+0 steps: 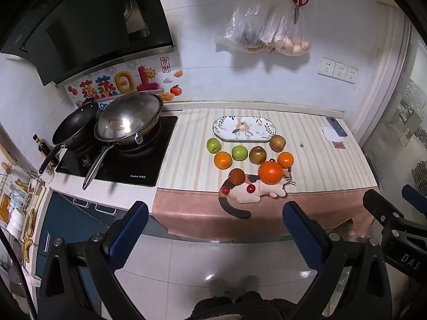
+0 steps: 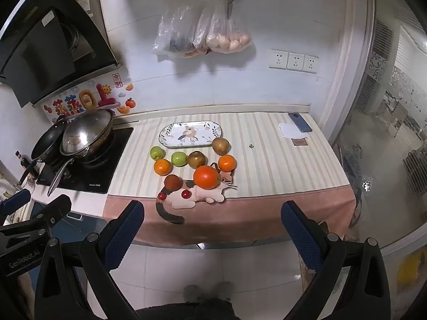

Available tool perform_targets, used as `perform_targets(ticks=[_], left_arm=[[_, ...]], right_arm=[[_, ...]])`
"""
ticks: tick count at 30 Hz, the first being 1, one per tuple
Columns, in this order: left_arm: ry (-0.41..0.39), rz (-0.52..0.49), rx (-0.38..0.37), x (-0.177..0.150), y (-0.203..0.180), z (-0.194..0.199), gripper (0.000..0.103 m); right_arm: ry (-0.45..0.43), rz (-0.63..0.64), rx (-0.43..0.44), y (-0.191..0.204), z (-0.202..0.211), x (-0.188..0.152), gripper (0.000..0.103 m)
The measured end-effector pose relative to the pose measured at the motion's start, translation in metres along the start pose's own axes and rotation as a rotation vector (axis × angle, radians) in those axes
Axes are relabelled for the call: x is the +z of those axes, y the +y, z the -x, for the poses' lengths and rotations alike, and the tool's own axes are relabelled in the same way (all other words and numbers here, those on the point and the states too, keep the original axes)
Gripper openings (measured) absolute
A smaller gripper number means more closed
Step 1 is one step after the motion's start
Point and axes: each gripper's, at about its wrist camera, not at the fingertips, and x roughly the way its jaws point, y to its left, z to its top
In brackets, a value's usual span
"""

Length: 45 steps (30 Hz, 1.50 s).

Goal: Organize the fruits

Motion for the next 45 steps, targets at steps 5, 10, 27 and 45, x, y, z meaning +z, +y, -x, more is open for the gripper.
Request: perform_targets(ticks=[5, 10, 27, 45], left_arm=[[-0.011, 0.001, 0.002, 0.0, 0.0, 0.0, 0.103], [-0.017, 0.004, 0.004, 0.0, 0.002, 0.0, 0.103], [-0.024, 0.008, 0.004, 0.002, -0.008, 0.009, 0.103], [-0.022, 0.024, 0.0, -0.001, -0.006, 0.01, 0.103]], right_arm=[[-0.002, 0.004, -0.003, 0.0, 0.003, -0.001, 0.103], [-0.007, 0.0, 0.001, -0.002, 0.005, -0.003, 0.103], [-0.014, -0.005, 0.008, -0.002, 0.019, -0.007, 0.103], [-0.017, 0.006, 0.015, -0.008, 0.012, -0.007, 0.103]])
